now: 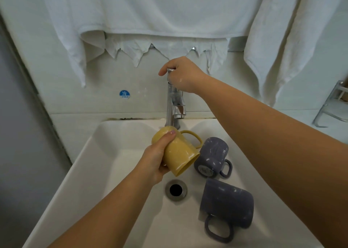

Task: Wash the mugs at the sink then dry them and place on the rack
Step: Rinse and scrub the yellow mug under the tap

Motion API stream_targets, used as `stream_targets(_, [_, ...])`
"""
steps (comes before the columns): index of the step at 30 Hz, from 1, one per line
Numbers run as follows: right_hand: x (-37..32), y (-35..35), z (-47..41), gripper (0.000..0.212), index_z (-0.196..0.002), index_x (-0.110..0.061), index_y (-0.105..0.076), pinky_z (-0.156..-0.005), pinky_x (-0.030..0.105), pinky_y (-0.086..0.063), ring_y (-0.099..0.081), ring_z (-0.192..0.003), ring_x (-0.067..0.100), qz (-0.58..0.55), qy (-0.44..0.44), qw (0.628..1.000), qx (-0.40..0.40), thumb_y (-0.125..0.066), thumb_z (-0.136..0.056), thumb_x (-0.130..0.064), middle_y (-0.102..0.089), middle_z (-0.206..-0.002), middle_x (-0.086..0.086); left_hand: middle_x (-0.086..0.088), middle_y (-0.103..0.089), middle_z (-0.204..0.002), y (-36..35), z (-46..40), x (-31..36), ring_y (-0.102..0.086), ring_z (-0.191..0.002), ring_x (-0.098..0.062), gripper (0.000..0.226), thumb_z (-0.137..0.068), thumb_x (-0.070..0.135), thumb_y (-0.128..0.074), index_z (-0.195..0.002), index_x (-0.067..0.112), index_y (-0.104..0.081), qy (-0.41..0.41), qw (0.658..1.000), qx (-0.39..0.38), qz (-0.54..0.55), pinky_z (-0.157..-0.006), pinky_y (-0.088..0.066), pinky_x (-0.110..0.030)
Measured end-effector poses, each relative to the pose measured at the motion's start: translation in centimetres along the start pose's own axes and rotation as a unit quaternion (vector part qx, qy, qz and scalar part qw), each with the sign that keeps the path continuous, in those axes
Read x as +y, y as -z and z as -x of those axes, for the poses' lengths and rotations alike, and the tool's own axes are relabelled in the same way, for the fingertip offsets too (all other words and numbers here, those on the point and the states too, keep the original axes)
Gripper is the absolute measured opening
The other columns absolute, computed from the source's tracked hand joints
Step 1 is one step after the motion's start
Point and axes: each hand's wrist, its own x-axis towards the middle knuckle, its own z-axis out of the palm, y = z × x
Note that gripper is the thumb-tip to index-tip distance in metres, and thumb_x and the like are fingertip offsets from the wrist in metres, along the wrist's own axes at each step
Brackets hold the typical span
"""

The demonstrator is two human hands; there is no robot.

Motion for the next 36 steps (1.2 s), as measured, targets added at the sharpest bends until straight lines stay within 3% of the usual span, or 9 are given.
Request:
stream_targets(8, [-0.3, 0.8, 0.4, 0.047, -0.113, -0.011, -0.067, -0.035, 0.005, -0.028, -0.035, -0.055, 0.002, 0.002, 0.011, 1.0, -0.018, -0.032, -0.089, 0.008, -0.057, -0.124, 0.01, -0.009, -0.057, -0.113, 0.0, 0.2, 0.0, -0.058, -0.108, -0.034, 0.065, -0.074, 0.042, -0.074, -0.124, 0.024, -0.037, -0.016, 0.999, -0.019, -0.024, -0.092, -0.052, -0.052])
stream_targets(13, [-0.1, 1.0, 0.0, 0.043, -0.115, -0.011, -0.068, -0.034, 0.005, -0.028, -0.033, -0.054, 0.002, -0.002, 0.008, 1.0, -0.022, -0.034, -0.093, 0.006, -0.045, -0.077, -0.006, -0.01, -0.056, -0.118, -0.1, 0.2, 0.1, -0.058, -0.107, -0.034, 0.063, -0.077, 0.038, -0.074, -0.126, 0.023, -0.037, -0.02, 0.999, -0.018, -0.02, -0.086, -0.054, -0.05])
stream_targets(17, [-0.3, 1.2, 0.5, 0.046, -0.126, -0.013, -0.061, -0.044, 0.001, -0.033, -0.042, -0.062, 0.001, 0.004, 0.004, 0.999, -0.035, -0.035, -0.093, 0.004, -0.057, -0.106, -0.004, -0.011, -0.056, -0.118, -0.1, 0.3, 0.2, -0.058, -0.107, -0.035, 0.06, -0.079, 0.034, -0.074, -0.125, 0.021, -0.039, -0.017, 1.0, -0.018, -0.003, -0.084, -0.055, -0.05])
stream_targets(19, [0.0, 1.2, 1.1, 0.051, -0.141, -0.019, -0.046, -0.067, 0.001, -0.037, -0.057, -0.1, 0.007, -0.031, 0.006, 0.999, -0.035, -0.04, -0.094, -0.002, -0.048, -0.141, 0.001, -0.01, -0.056, -0.113, -0.1, 0.4, 0.3, -0.058, -0.105, -0.034, 0.049, -0.081, 0.031, -0.073, -0.118, 0.02, -0.043, -0.019, 0.999, -0.028, 0.005, -0.08, -0.055, -0.048])
stream_targets(21, [1.0, 1.1, 2.3, 0.059, -0.148, -0.024, -0.032, -0.079, 0.01, -0.039, -0.046, -0.121, 0.011, -0.121, -0.006, 0.993, 0.011, -0.047, -0.093, -0.009, -0.036, -0.15, 0.002, -0.01, -0.057, -0.108, -0.1, 0.6, 0.4, -0.058, -0.102, -0.033, 0.035, -0.082, 0.029, -0.072, -0.106, 0.02, -0.047, -0.019, 0.999, -0.034, 0.019, -0.08, -0.054, -0.048])
stream_targets(25, [5.1, -0.5, 6.7, 0.016, -0.112, -0.02, -0.048, -0.064, 0.018, -0.039, -0.052, -0.084, 0.012, -0.194, -0.134, 0.955, 0.179, -0.047, -0.096, -0.018, -0.053, -0.101, -0.004, -0.012, -0.057, -0.112, 0.0, 0.5, 0.5, -0.058, -0.105, -0.034, 0.046, -0.081, 0.028, -0.074, -0.117, 0.017, -0.047, -0.025, 0.998, -0.006, 0.062, -0.085, -0.054, -0.05])
stream_targets(30, [8.8, -4.8, 11.7, 0.041, -0.118, -0.013, -0.043, -0.08, 0.038, -0.054, -0.058, -0.097, 0.026, -0.155, -0.316, 0.935, -0.048, -0.045, -0.095, -0.047, -0.056, -0.109, 0.009, -0.013, -0.058, -0.112, -0.2, 0.5, 0.5, -0.059, -0.103, -0.032, 0.026, -0.083, 0.03, -0.072, -0.1, 0.021, -0.054, -0.039, 0.993, 0.014, 0.107, -0.086, -0.054, -0.046])
stream_targets(34, [8.2, -5.9, 12.4, 0.061, -0.134, -0.018, -0.041, -0.079, 0.041, -0.057, -0.064, -0.1, 0.029, -0.417, -0.347, 0.834, -0.102, -0.048, -0.09, -0.06, -0.054, -0.128, 0.011, -0.009, -0.06, -0.109, -0.4, 1.3, 0.4, -0.06, -0.102, -0.028, 0.016, -0.09, 0.041, -0.062, -0.099, 0.029, -0.056, -0.046, 0.993, 0.014, 0.104, -0.088, -0.05, -0.042])
stream_targets(36, [8.2, -6.4, 12.2, 0.057, -0.13, -0.019, -0.044, -0.082, 0.04, -0.057, -0.064, -0.101, 0.027, -0.458, -0.315, 0.825, -0.103, -0.056, -0.088, -0.055, -0.056, -0.124, 0.007, -0.007, -0.06, -0.116, 0.1, 1.4, 0.1, -0.059, -0.11, -0.029, 0.026, -0.09, 0.047, -0.058, -0.111, 0.031, -0.056, -0.038, 0.999, -0.002, 0.034, -0.092, -0.046, -0.045])
